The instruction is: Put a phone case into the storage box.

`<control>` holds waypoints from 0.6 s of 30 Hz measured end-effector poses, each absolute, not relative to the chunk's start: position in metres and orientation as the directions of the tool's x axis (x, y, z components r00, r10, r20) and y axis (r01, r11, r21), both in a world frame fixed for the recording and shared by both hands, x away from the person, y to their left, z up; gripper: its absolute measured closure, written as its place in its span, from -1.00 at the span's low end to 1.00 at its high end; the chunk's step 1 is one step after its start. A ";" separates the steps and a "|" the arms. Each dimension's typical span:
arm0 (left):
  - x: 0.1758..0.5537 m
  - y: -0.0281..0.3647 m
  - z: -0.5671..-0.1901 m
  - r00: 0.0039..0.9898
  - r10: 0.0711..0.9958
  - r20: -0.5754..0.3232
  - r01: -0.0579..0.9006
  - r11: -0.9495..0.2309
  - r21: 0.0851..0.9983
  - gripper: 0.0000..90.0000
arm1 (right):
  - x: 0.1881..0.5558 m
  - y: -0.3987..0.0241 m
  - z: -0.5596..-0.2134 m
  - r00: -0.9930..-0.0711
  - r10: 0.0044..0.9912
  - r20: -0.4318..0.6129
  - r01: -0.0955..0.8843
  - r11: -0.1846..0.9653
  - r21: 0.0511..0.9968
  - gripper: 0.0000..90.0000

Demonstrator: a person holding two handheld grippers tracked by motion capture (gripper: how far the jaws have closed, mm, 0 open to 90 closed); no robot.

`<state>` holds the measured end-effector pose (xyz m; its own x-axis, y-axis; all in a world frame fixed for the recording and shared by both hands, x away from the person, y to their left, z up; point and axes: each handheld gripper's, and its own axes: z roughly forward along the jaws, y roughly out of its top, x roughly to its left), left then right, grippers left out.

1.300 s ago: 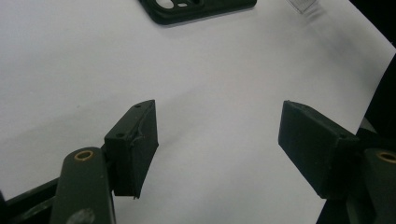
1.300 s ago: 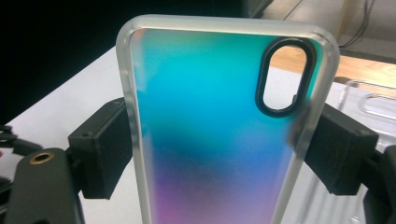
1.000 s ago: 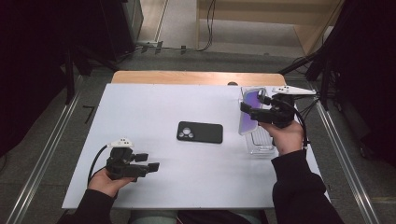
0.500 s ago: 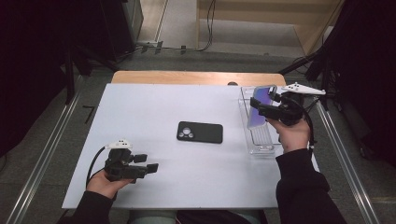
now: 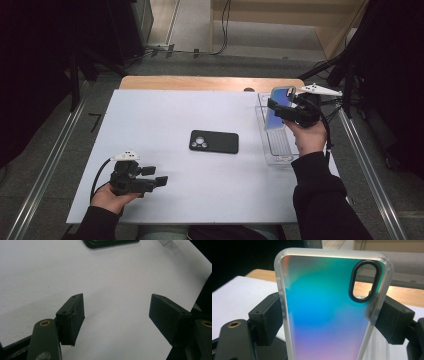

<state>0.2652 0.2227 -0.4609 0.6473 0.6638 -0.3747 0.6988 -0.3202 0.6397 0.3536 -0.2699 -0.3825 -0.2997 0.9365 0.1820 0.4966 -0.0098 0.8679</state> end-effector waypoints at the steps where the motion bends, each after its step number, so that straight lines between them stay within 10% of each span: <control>1: 0.265 0.223 -0.461 0.645 0.666 -0.375 0.700 -0.318 0.640 -0.36 | 0.357 -0.270 -0.382 -0.299 0.937 0.181 0.498 -0.009 0.867 -0.66; 18: 0.265 0.223 -0.461 0.645 0.666 -0.375 0.701 -0.320 0.637 -0.36 | 0.411 -0.273 -0.382 -0.246 0.959 0.140 0.521 0.009 0.853 -0.66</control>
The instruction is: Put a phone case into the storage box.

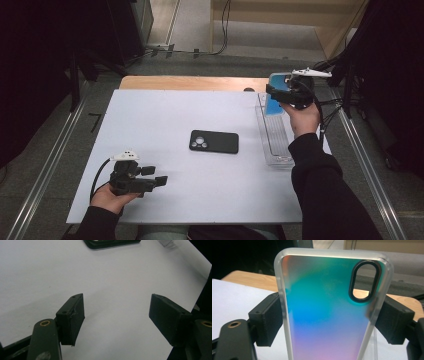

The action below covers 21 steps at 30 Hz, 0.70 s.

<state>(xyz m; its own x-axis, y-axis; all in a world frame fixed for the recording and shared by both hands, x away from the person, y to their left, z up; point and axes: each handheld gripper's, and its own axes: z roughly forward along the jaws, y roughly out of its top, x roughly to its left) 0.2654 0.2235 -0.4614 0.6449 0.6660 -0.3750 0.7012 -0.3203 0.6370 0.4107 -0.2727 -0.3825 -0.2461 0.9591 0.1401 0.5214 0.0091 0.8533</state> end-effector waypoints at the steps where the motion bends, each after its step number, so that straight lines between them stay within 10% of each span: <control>1: 0.266 0.224 -0.462 0.646 0.666 -0.374 0.701 -0.322 0.636 -0.36 | 0.413 -0.273 -0.383 -0.244 0.960 0.134 0.524 0.014 0.852 -0.66; 21: 0.267 0.224 -0.461 0.630 0.667 -0.397 0.713 -0.296 0.635 -0.36 | 0.462 -0.275 -0.399 -0.137 0.982 0.128 0.547 -0.033 0.836 -0.66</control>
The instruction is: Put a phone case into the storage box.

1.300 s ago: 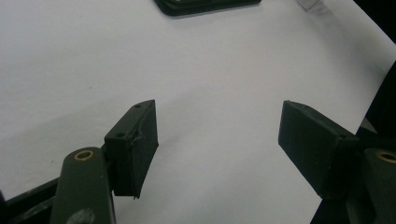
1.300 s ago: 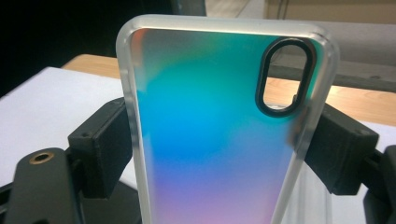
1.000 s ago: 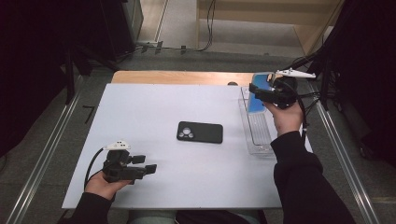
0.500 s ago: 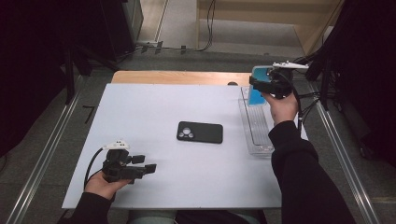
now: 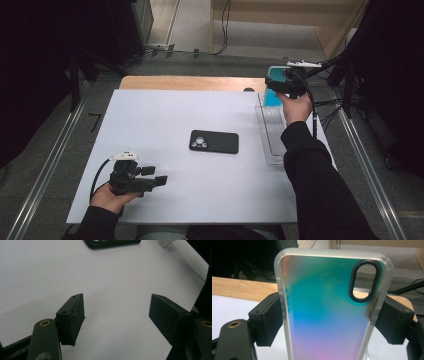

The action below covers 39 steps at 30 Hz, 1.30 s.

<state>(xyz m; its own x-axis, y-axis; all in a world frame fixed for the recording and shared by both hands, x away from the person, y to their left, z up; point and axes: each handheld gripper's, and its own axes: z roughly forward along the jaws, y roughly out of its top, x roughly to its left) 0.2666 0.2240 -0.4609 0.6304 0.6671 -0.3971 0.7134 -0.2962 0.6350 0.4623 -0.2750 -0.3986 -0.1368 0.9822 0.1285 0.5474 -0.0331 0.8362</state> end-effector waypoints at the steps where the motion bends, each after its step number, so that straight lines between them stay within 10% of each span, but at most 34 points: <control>1: 0.267 0.224 -0.461 0.630 0.668 -0.396 0.712 -0.293 0.638 -0.36 | 0.465 -0.275 -0.400 -0.132 0.982 0.133 0.548 -0.039 0.836 -0.66; 39: 0.256 0.240 -0.467 0.593 0.715 -0.370 0.725 -0.275 0.631 -0.35 | 0.495 -0.269 -0.448 -0.128 0.983 0.129 0.596 -0.028 0.803 -0.73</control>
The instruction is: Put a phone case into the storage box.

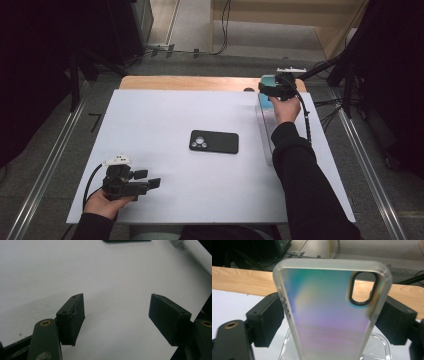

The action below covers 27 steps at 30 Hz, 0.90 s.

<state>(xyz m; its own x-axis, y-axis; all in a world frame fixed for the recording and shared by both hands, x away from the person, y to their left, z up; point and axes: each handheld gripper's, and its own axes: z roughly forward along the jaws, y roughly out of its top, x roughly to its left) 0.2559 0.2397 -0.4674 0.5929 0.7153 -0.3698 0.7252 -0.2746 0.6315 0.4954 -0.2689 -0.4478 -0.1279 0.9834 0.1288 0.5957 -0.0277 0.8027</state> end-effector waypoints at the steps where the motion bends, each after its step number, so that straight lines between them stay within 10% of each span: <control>1: 0.256 0.240 -0.467 0.593 0.714 -0.371 0.725 -0.274 0.631 -0.35 | 0.495 -0.269 -0.448 -0.125 0.983 0.131 0.596 -0.031 0.802 -0.76; 27: 0.257 0.240 -0.466 0.587 0.719 -0.372 0.729 -0.271 0.628 -0.35 | 0.472 -0.274 -0.442 -0.186 0.969 0.163 0.620 -0.013 0.785 -1.00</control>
